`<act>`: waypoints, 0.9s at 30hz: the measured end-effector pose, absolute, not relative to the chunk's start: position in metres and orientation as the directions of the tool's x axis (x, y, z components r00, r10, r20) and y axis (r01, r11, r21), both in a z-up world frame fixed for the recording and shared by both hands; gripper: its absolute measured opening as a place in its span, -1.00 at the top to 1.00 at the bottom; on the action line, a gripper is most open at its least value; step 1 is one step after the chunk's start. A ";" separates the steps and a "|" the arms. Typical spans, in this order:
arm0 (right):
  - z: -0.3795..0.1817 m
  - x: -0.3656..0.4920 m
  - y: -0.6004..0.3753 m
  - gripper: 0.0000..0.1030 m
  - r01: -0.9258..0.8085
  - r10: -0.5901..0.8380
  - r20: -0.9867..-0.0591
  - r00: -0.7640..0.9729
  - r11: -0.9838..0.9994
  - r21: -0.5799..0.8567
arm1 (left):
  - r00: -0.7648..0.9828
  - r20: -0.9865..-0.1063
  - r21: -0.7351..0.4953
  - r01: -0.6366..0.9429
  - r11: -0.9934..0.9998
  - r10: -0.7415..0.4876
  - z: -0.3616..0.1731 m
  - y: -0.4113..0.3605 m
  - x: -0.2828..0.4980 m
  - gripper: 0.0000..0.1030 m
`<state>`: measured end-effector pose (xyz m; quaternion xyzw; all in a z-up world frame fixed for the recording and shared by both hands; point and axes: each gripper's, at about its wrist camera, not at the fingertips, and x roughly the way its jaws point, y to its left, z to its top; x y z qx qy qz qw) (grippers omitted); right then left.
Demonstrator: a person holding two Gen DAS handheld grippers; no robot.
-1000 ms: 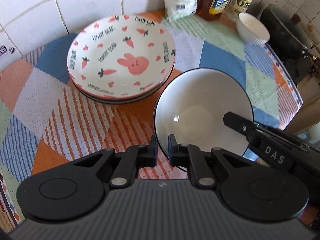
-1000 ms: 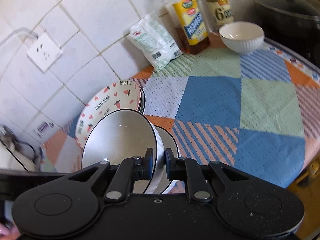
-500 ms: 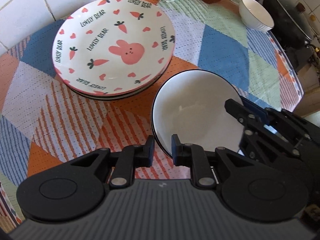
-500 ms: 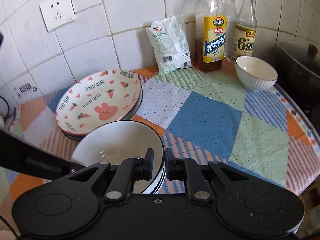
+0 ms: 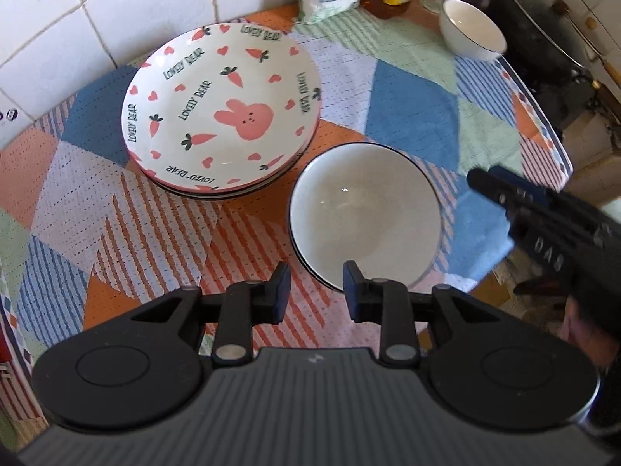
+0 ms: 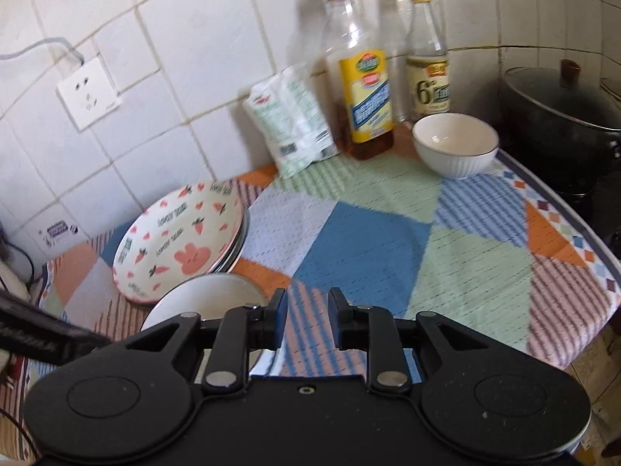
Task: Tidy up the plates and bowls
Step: 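Open both grippers and withdraw from the stacked bowls, then move both grippers to the white bowl beside the bottles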
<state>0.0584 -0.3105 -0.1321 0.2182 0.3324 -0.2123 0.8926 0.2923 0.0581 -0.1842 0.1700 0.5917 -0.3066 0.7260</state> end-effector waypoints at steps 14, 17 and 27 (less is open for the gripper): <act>-0.112 0.027 -0.386 0.21 0.447 -0.231 -0.649 0.724 0.875 0.187 | 0.180 -0.943 -0.117 0.610 0.784 -0.281 -0.147 -0.005 0.281 0.46; -0.116 0.025 -0.408 0.17 0.431 -0.233 -0.642 0.730 0.887 0.168 | 0.181 -0.937 -0.130 0.613 0.779 -0.298 -0.145 -0.028 0.278 0.46; -0.120 0.023 -0.473 -0.08 0.332 -0.159 -0.592 0.790 0.922 0.197 | 0.206 -0.925 -0.132 0.614 0.778 -0.319 -0.144 -0.101 0.272 0.46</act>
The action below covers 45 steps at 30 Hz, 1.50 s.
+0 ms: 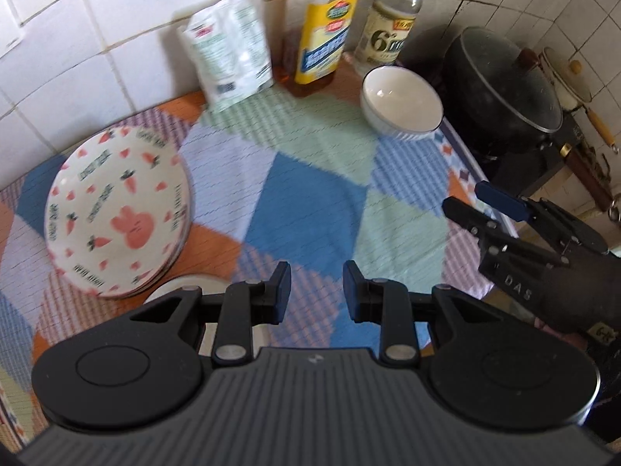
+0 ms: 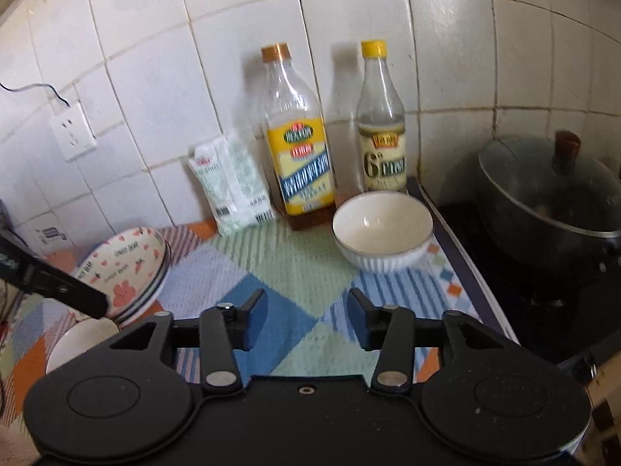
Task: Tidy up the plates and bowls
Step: 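Move both grippers to the white bowl beside the bottles, then grasp the rim of the white bowl with both grippers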
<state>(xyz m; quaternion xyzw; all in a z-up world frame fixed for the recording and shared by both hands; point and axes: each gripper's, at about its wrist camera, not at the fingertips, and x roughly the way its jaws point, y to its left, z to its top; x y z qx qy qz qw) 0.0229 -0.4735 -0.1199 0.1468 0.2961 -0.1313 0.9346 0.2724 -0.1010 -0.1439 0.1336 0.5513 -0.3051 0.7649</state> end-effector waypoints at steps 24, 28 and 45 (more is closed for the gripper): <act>-0.201 0.089 -0.576 -0.57 0.118 0.012 -0.699 0.715 0.984 0.137 | 0.227 -0.906 -0.202 0.506 0.838 -0.356 -0.208 -0.218 0.346 0.02; -0.213 0.101 -0.583 -0.73 0.079 0.028 -0.700 0.714 0.990 0.121 | 0.232 -0.902 -0.218 0.485 0.847 -0.365 -0.227 -0.226 0.359 0.02; -0.233 0.135 -0.604 -0.79 0.110 0.008 -0.677 0.736 0.985 0.131 | 0.288 -0.857 -0.288 0.419 0.861 -0.427 -0.270 -0.270 0.389 0.04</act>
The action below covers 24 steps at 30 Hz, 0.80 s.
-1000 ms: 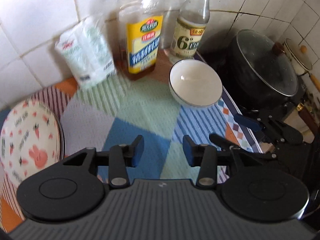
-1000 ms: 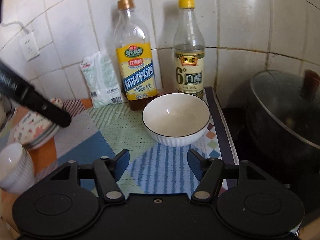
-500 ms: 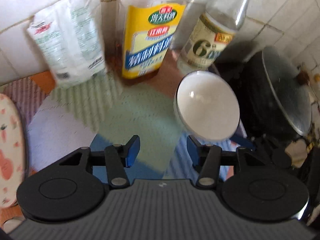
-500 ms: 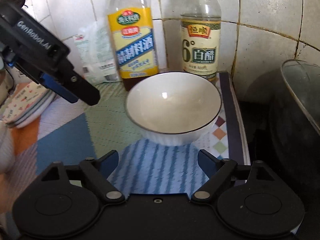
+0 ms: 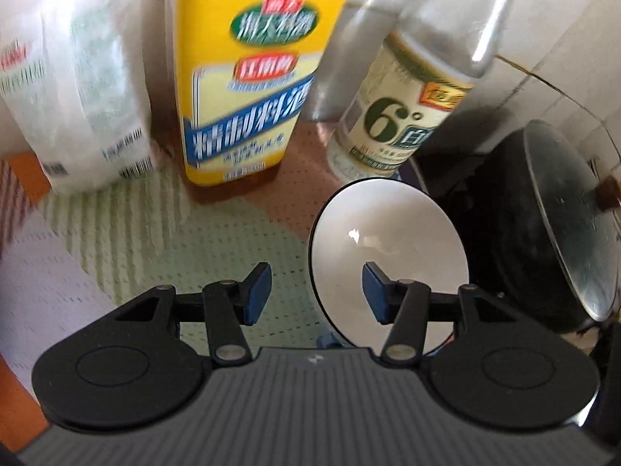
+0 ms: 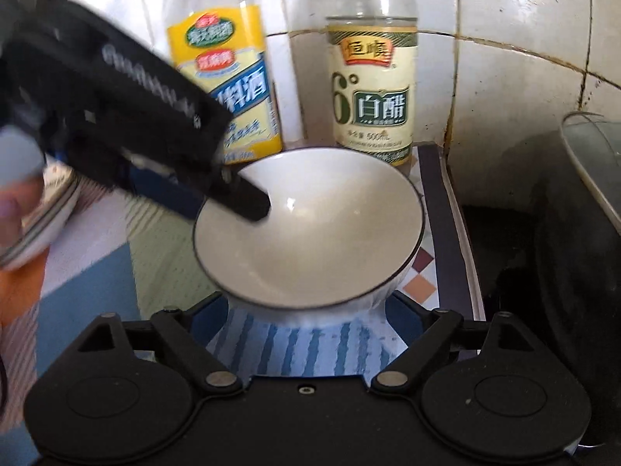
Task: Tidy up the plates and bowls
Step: 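Grasp the rim of the white bowl with both grippers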
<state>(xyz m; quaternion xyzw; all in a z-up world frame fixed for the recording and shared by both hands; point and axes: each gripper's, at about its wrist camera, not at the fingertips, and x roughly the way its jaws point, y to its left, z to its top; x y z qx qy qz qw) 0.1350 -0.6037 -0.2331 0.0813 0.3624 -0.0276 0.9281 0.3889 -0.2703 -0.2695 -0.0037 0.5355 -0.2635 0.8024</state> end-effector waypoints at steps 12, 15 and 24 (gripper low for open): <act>-0.238 0.153 -0.598 -0.81 0.040 0.002 -0.676 0.737 0.998 0.047 | 0.270 -0.885 -0.257 0.396 0.881 -0.379 -0.285 -0.280 0.404 0.83; -0.235 0.152 -0.593 -0.79 0.055 0.013 -0.682 0.731 0.995 0.078 | 0.293 -0.894 -0.188 0.438 0.879 -0.338 -0.283 -0.285 0.397 0.83; -0.231 0.126 -0.573 -0.78 0.074 0.027 -0.659 0.752 0.989 0.125 | 0.287 -0.915 -0.108 0.503 0.857 -0.283 -0.265 -0.280 0.365 0.83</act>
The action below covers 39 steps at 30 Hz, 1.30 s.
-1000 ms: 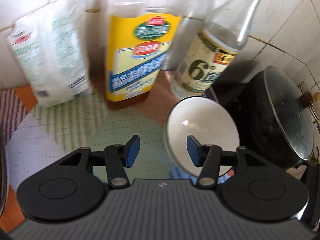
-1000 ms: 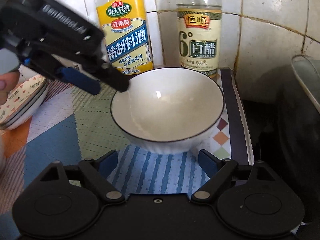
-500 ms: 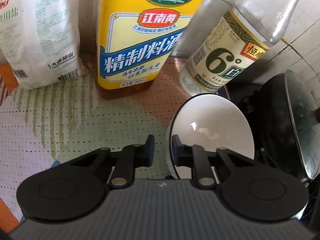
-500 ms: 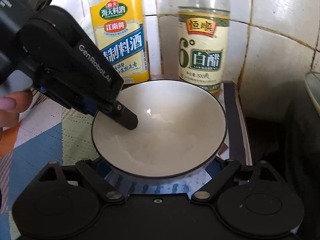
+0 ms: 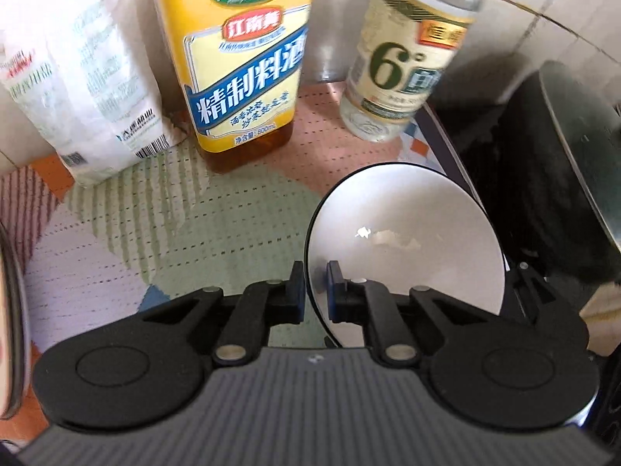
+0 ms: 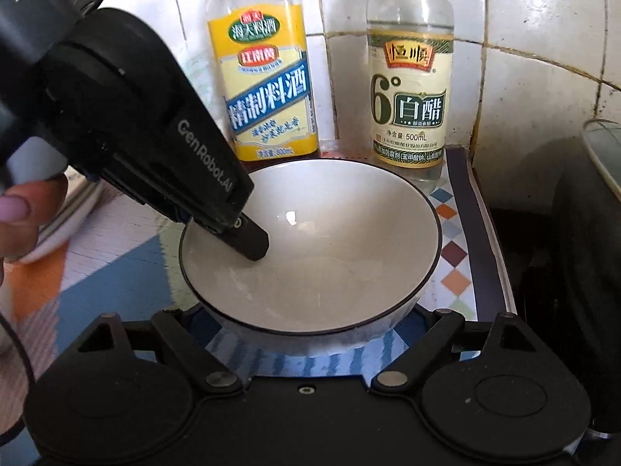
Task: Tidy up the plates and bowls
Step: 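Grasp the rim of the white bowl with both grippers, then lift the white bowl and carry it toward the stacked white bowls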
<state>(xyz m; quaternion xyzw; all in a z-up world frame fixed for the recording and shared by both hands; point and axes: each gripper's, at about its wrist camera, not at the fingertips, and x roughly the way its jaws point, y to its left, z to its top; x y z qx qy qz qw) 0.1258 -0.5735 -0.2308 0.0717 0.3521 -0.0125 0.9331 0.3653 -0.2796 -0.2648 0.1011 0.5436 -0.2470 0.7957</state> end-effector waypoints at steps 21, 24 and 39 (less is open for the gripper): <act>-0.163 0.059 -0.477 -0.77 0.092 -0.003 -0.584 0.812 0.988 0.122 | 0.333 -0.912 -0.005 0.575 0.818 -0.239 -0.179 -0.195 0.287 0.77; -0.151 0.052 -0.453 -0.77 0.086 -0.007 -0.572 0.820 0.990 0.111 | 0.337 -0.908 -0.008 0.579 0.815 -0.249 -0.164 -0.170 0.277 0.77; -0.125 0.056 -0.337 -0.77 -0.064 0.090 -0.553 0.828 0.996 0.067 | 0.345 -0.910 -0.031 0.499 0.866 -0.232 -0.144 -0.030 0.250 0.73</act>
